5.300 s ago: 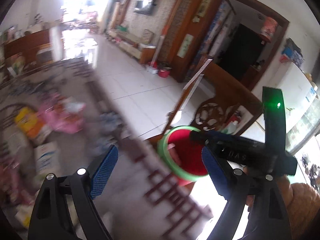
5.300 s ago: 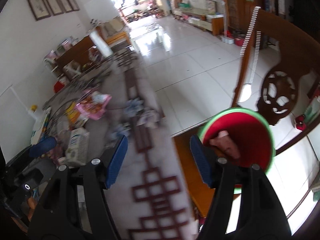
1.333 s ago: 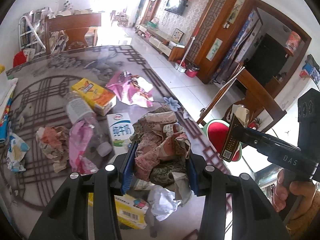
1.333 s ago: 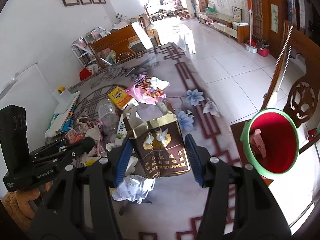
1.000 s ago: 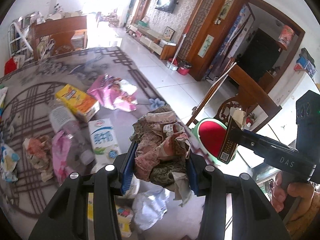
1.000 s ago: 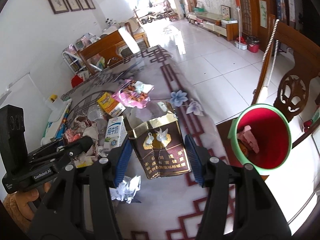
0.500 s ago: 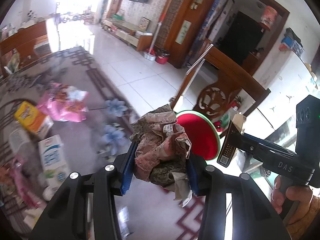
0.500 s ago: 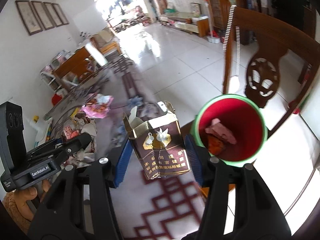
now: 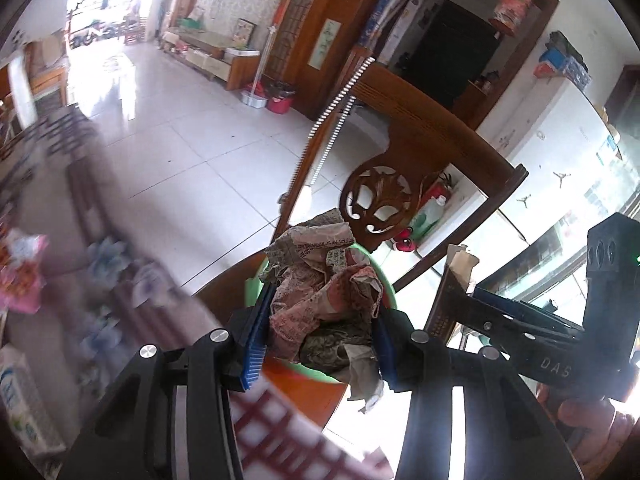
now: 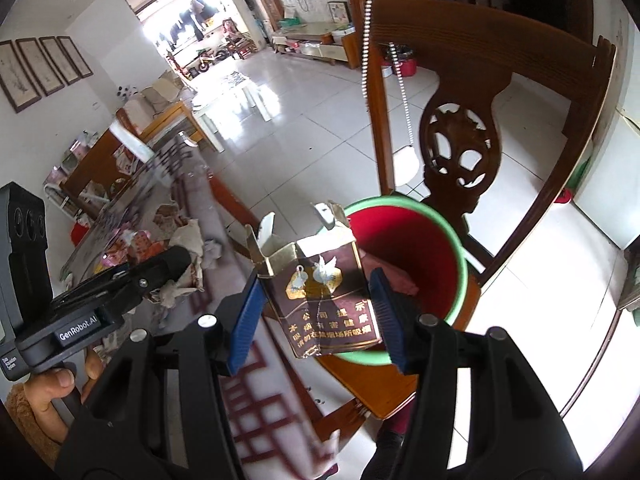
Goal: Collect trash
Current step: 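Open both tools to drop the tissues and box into the bucket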
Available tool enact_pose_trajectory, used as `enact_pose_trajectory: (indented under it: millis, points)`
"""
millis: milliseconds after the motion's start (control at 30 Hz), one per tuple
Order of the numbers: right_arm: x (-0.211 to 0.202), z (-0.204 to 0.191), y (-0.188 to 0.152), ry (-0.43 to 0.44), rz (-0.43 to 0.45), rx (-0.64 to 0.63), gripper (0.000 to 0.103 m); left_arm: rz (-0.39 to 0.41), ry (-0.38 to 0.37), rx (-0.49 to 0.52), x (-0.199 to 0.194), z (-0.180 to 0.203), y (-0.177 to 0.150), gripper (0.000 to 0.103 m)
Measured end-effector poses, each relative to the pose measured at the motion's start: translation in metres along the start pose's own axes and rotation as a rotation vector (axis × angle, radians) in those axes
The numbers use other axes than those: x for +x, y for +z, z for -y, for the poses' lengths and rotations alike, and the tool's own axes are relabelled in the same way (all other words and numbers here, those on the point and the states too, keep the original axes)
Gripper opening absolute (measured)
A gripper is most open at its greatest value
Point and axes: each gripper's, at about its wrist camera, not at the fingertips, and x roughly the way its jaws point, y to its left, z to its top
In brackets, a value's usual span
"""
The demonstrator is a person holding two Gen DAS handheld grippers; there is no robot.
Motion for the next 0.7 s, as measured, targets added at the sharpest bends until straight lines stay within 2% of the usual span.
enact_pose_trajectory:
  millis: [133, 233, 300, 367, 500, 700]
  points:
    - [0.004, 0.019, 0.014, -0.002, 0.005, 0.005, 0.053, -0.024, -0.019, 0.007, 0.024, 0.014, 0.01, 0.043]
    - [0.007, 0.031, 0.023, 0.005, 0.007, 0.013, 0.055, -0.029, -0.014, -0.007, 0.037, 0.018, 0.014, 0.055]
    - [0.011, 0.038, 0.028, 0.007, 0.004, 0.016, 0.061, -0.026, -0.023, -0.037, 0.043, 0.019, 0.017, 0.069]
    - [0.013, 0.044, 0.032, 0.009, 0.006, 0.022, 0.066, -0.018, -0.024, -0.057, 0.046, 0.019, 0.019, 0.073]
    - [0.015, 0.049, 0.037, 0.015, 0.002, 0.027, 0.067, -0.011, -0.009, -0.058, 0.047, 0.022, 0.021, 0.073]
    - [0.012, 0.037, 0.038, 0.029, 0.01, 0.008, 0.067, 0.036, 0.021, -0.032, 0.027, 0.024, 0.022, 0.073]
